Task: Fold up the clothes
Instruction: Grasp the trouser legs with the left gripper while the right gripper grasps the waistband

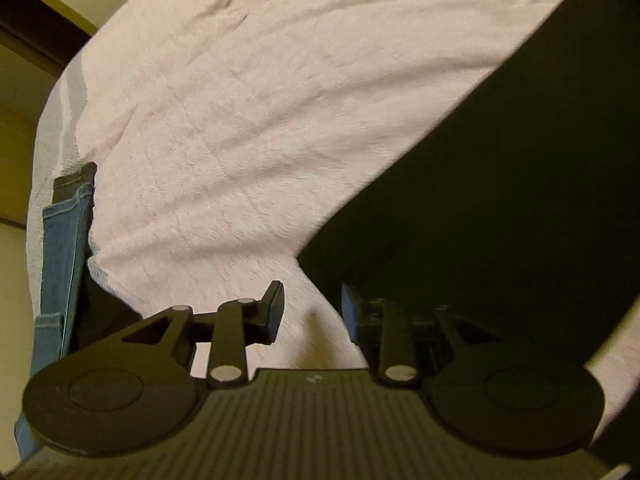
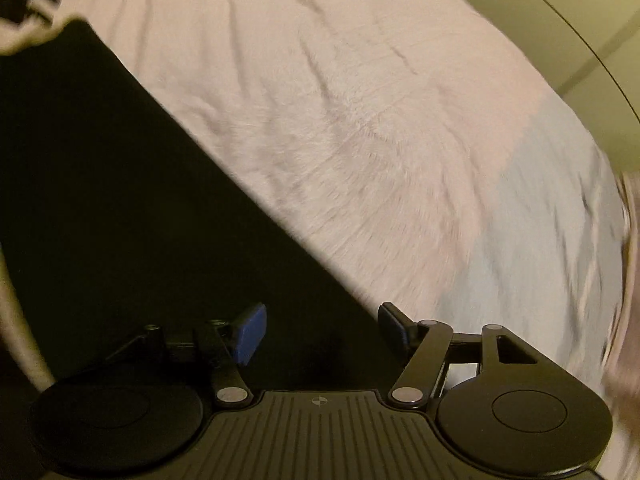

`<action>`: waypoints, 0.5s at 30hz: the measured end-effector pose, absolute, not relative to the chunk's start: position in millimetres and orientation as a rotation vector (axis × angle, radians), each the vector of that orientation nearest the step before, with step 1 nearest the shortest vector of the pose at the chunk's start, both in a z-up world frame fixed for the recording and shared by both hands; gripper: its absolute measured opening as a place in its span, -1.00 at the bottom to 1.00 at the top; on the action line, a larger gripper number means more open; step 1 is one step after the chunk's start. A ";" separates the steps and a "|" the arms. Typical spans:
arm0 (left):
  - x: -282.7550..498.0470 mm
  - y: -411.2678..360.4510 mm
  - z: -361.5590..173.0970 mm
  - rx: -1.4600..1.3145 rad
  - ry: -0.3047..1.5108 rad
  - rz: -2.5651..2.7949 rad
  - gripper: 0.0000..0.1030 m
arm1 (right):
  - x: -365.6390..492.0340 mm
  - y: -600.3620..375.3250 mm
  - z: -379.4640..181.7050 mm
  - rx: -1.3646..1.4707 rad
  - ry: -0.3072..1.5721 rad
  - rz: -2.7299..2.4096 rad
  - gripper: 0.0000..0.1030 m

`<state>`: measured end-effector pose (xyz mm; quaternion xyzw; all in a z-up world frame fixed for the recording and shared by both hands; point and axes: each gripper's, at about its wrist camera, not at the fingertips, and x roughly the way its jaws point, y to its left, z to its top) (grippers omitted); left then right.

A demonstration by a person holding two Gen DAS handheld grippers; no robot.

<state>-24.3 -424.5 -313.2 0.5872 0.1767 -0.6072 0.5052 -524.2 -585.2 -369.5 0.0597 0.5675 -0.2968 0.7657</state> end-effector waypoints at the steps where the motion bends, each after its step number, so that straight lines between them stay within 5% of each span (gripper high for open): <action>1: -30.3 -414.4 -308.7 1.412 0.421 -1.481 -0.46 | -535.0 -566.4 -366.3 0.180 1.215 -0.666 0.27; 15: -167.4 -307.1 -336.3 1.574 0.441 -1.808 -0.43 | -710.2 -392.6 -425.9 0.911 1.248 -1.047 0.27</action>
